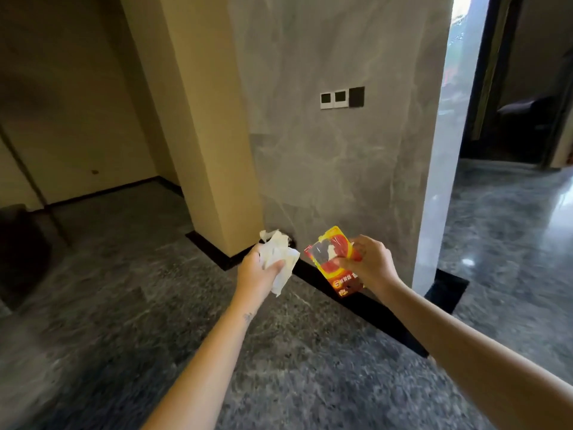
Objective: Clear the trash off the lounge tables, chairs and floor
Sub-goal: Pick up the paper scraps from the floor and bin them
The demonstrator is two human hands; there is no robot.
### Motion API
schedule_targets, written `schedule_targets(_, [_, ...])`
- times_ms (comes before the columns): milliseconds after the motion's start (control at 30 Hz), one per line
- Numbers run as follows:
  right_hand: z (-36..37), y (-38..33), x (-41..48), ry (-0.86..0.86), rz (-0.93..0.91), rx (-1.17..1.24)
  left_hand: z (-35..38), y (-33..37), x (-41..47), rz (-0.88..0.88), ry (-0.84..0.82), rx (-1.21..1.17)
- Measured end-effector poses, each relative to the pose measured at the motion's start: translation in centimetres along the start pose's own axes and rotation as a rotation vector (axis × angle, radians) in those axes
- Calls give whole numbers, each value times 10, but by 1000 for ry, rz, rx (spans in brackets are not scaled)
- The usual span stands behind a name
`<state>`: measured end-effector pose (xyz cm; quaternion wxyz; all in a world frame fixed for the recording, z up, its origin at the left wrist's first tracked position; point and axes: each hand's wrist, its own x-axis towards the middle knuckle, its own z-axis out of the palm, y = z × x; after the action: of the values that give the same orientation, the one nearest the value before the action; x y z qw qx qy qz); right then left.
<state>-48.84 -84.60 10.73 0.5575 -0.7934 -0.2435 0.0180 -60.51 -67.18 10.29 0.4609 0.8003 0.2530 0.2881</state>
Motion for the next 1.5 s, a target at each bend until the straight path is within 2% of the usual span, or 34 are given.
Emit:
schedule_targets(133, [45, 33, 144, -9, 19, 48, 40, -29, 133, -41, 15, -26])
schedule_targets(233, [91, 46, 244, -85, 42, 65, 48, -49, 226, -81, 48, -6])
schedule_targets(533, [287, 60, 485, -307, -47, -23, 0, -165, 466, -271, 194, 156])
schedule_targets(667, [372, 81, 591, -275, -57, -7, -11, -231, 593, -260, 196, 133])
schedule_targets(767, [423, 91, 667, -237, 9, 7, -16, -263, 688, -229, 148, 85])
schedule_targets(1000, [483, 125, 822, -98, 141, -52, 13, -298, 896, -99, -58, 232])
schedule_targets(1267, [573, 229, 1007, -18, 302, -65, 94, -382, 1106, 33, -242, 353])
schedule_targets(1500, [642, 318, 1124, 55, 589, -87, 169, -462, 1265, -98, -460, 347])
